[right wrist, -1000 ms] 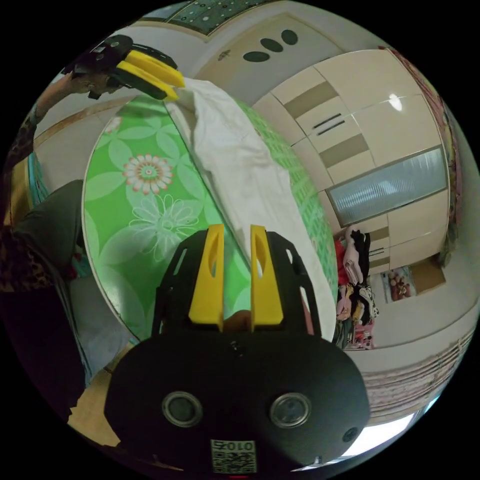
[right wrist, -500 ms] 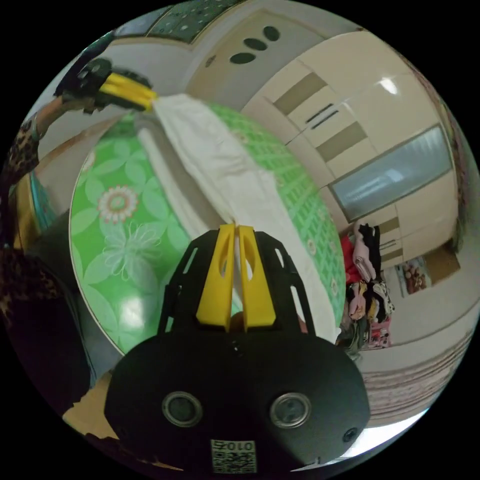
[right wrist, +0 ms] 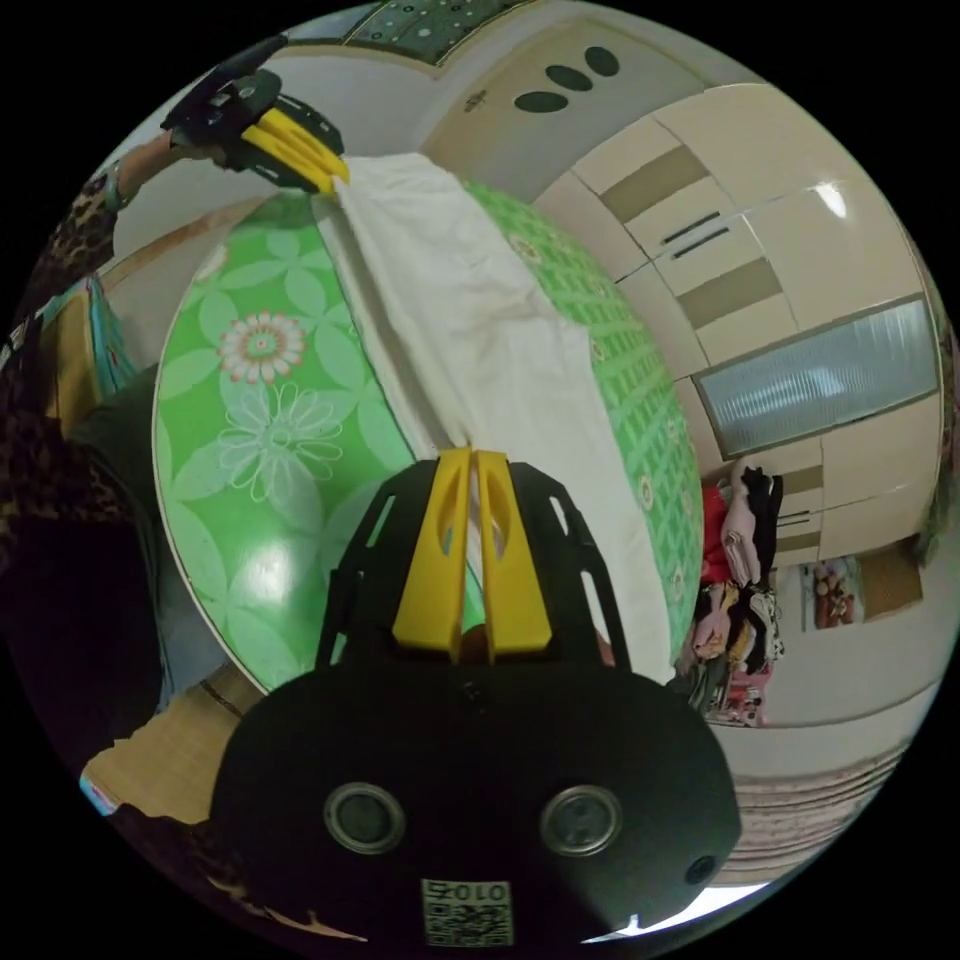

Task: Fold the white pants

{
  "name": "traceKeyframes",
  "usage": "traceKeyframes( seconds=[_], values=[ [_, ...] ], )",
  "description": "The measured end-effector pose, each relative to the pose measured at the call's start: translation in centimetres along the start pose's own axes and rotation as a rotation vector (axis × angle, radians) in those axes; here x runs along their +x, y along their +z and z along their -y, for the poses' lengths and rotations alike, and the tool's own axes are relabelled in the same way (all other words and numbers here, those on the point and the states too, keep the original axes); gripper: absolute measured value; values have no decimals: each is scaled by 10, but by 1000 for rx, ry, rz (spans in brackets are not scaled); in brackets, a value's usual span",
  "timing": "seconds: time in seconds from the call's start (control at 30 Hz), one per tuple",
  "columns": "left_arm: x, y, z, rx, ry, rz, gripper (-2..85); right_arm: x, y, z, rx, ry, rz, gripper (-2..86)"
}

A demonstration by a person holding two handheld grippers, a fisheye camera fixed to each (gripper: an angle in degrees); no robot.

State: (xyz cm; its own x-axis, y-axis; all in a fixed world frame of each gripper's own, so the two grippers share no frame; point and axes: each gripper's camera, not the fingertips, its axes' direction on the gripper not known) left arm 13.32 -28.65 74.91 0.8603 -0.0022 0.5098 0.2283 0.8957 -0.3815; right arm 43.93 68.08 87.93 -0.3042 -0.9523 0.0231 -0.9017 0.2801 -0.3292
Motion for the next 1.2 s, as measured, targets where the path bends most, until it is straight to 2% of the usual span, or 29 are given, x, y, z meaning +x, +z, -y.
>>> traceKeyframes(
  seconds=[0.07,0.13,0.2,0.33,0.43,0.5,0.57,0.6,0.7,0.8,0.93,1.07,1.13,1.2],
  values=[
    [7,17,-2,-70,71,-51,2,-5,19,-4,-44,-34,53,22],
    [8,21,-8,-57,70,-14,3,-15,33,-9,-63,-54,39,27],
    [-9,16,-17,-43,23,-60,5,-16,35,-18,-47,-43,20,28],
    [-55,6,-58,33,-153,-198,8,3,42,-37,-39,25,106,28],
    [-95,8,-121,57,-392,-253,9,22,37,-67,-3,114,142,21],
    [-125,19,-187,96,-691,-300,21,41,32,-95,67,227,232,19],
    [-144,29,-239,171,-940,-361,44,63,28,-134,219,354,474,19],
    [-152,38,-271,248,-1087,-442,66,67,28,-144,265,386,528,20],
    [-160,72,-325,384,-1342,-600,111,74,33,-184,424,480,685,22],
    [-157,101,-336,388,-1442,-644,125,68,49,-204,426,569,675,22],
    [-159,110,-332,432,-1475,-642,126,54,67,-208,360,587,650,22],
    [-164,82,-341,473,-1552,-495,117,39,75,-194,255,532,570,22],
    [-168,83,-338,461,-1511,-562,112,31,77,-187,213,496,532,22],
    [-168,90,-331,370,-1497,-594,101,26,80,-183,180,486,505,22]
  ],
)
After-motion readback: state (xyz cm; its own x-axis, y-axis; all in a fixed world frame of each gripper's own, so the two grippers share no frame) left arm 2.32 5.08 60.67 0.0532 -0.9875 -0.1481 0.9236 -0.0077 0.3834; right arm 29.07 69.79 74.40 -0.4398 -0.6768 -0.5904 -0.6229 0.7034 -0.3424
